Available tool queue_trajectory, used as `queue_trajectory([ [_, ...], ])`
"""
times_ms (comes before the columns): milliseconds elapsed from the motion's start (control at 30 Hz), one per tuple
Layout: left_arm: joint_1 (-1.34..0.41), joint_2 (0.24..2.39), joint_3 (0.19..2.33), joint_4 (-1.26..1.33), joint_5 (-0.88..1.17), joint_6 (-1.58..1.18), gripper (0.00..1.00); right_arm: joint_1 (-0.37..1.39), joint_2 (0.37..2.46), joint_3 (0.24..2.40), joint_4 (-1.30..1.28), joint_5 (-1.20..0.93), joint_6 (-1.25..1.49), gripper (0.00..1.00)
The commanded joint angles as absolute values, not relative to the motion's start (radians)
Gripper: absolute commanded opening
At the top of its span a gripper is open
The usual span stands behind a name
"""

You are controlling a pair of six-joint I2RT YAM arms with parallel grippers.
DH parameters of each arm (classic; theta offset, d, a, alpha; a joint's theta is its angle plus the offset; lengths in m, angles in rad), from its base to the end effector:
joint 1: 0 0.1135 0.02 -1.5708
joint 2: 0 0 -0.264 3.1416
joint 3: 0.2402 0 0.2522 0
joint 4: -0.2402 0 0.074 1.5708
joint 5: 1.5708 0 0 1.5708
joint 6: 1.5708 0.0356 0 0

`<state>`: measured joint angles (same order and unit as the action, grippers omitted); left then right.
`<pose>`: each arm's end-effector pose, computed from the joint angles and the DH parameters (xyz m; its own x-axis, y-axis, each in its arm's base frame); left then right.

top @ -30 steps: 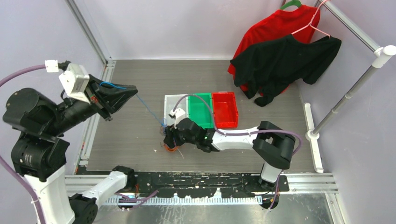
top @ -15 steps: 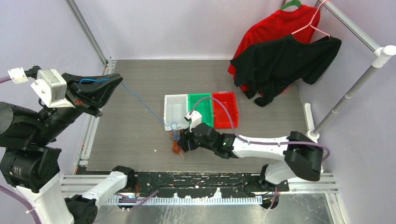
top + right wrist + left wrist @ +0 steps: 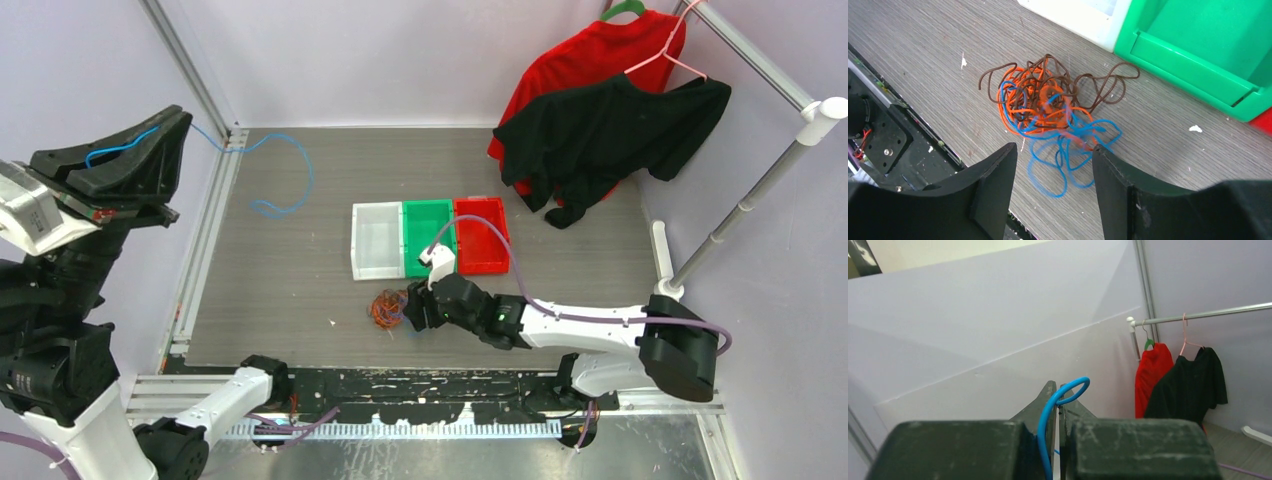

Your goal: Untangle the cables

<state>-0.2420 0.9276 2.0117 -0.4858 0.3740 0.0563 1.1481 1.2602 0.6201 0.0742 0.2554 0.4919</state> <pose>0.0083 -0.0154 0.6297 0.5750 -0.0880 -0.8134 0.4846 0.8377 0.2520 0.1162 0.2363 0.2085 -0.5693 -0.1517 -0.8080 -0.5968 0.7522 0.2793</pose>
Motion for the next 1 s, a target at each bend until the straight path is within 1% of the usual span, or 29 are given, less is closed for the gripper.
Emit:
queue_trajectory([
  [0, -0.242, 0.945, 2.043, -0.409, 0.352, 0.052, 0.0, 1.152, 1.2, 0.63, 0.071, 0.3, 0.504, 0.64],
  [100, -0.242, 0.946, 2.006, -0.453, 0.406, -0.002, 0.01, 1.153, 1.162, 0.682, -0.008, 0.298, 0.492, 0.72],
  [233, -0.242, 0.913, 1.869, -0.458, 0.467, -0.07, 0.02, 1.151, 1.111, 0.754, -0.079, 0.307, 0.472, 0.8],
  [400, -0.242, 0.894, 1.692, -0.455, 0.505, -0.118, 0.01, 1.123, 1.129, 0.853, -0.156, 0.38, 0.457, 0.85],
  [533, -0.242, 0.916, 1.582, -0.442, 0.534, -0.149, 0.01, 1.011, 1.189, 0.918, -0.222, 0.38, 0.506, 0.83],
  [667, -0.242, 0.968, 1.5, -0.406, 0.576, -0.174, 0.01, 0.891, 1.205, 0.905, -0.207, 0.327, 0.566, 0.8],
  [867, -0.244, 1.062, 1.443, -0.371, 0.61, -0.175, 0.0, 0.784, 1.259, 0.92, -0.243, 0.343, 0.61, 0.77],
  [967, -0.243, 1.118, 1.44, -0.397, 0.629, -0.148, 0.0, 0.757, 1.295, 0.93, -0.266, 0.384, 0.618, 0.74],
])
